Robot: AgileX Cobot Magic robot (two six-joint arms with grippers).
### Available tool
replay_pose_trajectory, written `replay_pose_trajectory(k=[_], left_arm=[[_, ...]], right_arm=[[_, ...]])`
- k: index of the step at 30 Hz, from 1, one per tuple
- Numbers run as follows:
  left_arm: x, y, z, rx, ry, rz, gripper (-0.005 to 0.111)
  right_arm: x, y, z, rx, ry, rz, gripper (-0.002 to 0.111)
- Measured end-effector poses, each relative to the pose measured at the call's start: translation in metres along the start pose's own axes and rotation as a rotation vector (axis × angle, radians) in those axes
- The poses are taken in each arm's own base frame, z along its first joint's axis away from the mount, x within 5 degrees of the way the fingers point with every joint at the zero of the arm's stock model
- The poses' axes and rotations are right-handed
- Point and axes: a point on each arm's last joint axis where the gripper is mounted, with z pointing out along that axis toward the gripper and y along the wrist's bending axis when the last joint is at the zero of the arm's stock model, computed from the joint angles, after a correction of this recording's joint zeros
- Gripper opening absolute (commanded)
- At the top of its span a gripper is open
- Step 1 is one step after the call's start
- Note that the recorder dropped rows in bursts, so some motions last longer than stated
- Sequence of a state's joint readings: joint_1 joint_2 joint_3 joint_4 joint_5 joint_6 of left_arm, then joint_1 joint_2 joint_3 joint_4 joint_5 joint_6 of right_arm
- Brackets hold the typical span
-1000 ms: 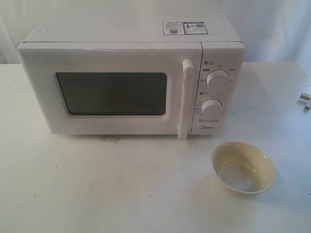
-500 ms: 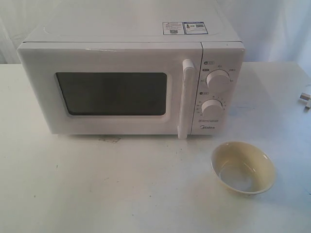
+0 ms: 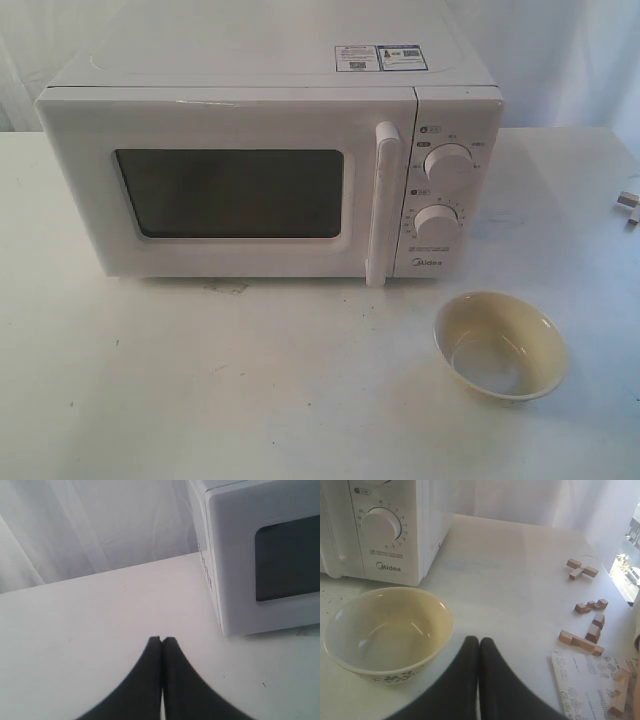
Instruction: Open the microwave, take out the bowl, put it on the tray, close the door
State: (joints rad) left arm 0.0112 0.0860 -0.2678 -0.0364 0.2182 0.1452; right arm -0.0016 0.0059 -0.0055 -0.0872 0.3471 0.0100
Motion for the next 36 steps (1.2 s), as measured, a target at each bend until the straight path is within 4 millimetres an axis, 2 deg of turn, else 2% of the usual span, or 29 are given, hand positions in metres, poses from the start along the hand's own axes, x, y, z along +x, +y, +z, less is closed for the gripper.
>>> replay_pose_trajectory(k=[6,12,21,36], left_arm=[[0.032,-0.005,0.006,-0.012,-0.028,-0.090,0.000],[0.064,-0.011,0.017,-0.016,0.020,-0.181,0.000],[0.080,-0.015,0.016,0.011,0.178,-0.204,0.000],[0.081,-0.015,0.016,0.016,0.193,-0.185,0.000]], right_arm=[[0.000,0.000,0.000,0.000,0.000,0.000,0.000],[0.000,0.000,0.000,0.000,0.000,0.000,0.000],[0.000,0.000,0.000,0.000,0.000,0.000,0.000],[0.000,0.000,0.000,0.000,0.000,0.000,0.000]])
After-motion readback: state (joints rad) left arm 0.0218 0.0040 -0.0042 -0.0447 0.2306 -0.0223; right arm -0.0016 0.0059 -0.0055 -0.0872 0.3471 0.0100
